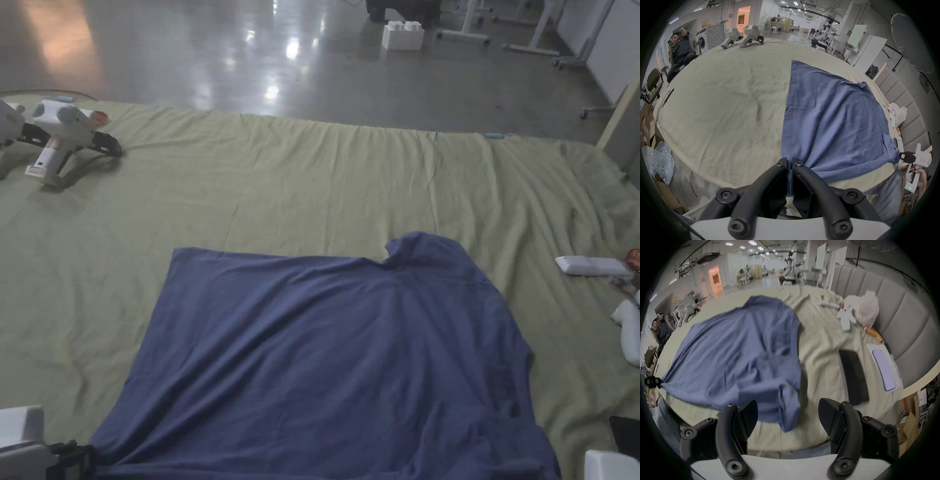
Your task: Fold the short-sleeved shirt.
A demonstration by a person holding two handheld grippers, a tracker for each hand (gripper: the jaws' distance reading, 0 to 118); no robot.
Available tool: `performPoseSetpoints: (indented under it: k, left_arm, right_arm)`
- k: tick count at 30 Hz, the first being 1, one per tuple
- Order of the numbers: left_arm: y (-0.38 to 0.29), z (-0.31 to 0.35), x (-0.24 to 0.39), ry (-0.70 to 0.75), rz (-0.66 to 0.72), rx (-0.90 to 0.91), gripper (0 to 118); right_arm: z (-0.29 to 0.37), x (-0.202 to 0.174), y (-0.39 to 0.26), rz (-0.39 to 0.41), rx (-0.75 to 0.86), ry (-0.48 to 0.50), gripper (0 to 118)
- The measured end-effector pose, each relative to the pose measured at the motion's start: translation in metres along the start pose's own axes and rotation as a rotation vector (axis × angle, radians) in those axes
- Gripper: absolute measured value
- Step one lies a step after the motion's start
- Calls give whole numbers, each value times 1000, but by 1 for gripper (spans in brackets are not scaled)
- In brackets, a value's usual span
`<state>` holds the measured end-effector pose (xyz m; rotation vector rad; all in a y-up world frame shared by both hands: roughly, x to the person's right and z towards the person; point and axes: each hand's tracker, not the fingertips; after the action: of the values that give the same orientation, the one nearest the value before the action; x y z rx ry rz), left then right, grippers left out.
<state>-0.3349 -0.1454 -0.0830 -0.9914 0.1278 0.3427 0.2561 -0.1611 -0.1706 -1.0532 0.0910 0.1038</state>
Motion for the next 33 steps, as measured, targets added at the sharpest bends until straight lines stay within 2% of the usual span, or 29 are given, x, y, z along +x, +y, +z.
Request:
performPoseSetpoints:
  k: [3,4,6,7,9,10,11,14,19,25,33]
  left_arm:
    - [0,-2,-2,1,2,-3,1]
    - [0,-2,-2,1,3,-4,1]
    - [1,-3,-3,1,7,-3,1]
    - [1,-3,-3,1,8,-3,1]
    - [1,-4,-3,3,9,-3,1]
    - [2,-4,-3,3,9,-4,1]
    - [2,-5,-3,2,9,-1,1]
    - [4,-4,-3,-2,6,14,1]
    - [19,0,2,-37,17,81,1]
    - [57,-12,7,-50,16,133,1]
    - [133,-50,6,-48,58,161,1]
  right_arm:
    - [-19,-4,-6,21,-62,40,79]
    - [-27,-5,-7,15,-75,43,74]
    - [-39,-6,-10,9,-89,36,46]
    - [-42,-6,-11,-2,-92,75,39]
    - [-35,-10,-9,29,-70,87,8]
    - [-32,-11,-8,34,-47,106,8]
    - [-29,-13,-7,26,-56,93,8]
    - [-14,-17,-2,92,-32,45,7]
    - [11,-18,18,116,36,15,7]
    - [16,-21,67,90,136,18,7]
    - [-17,-30,152,66,215,30,7]
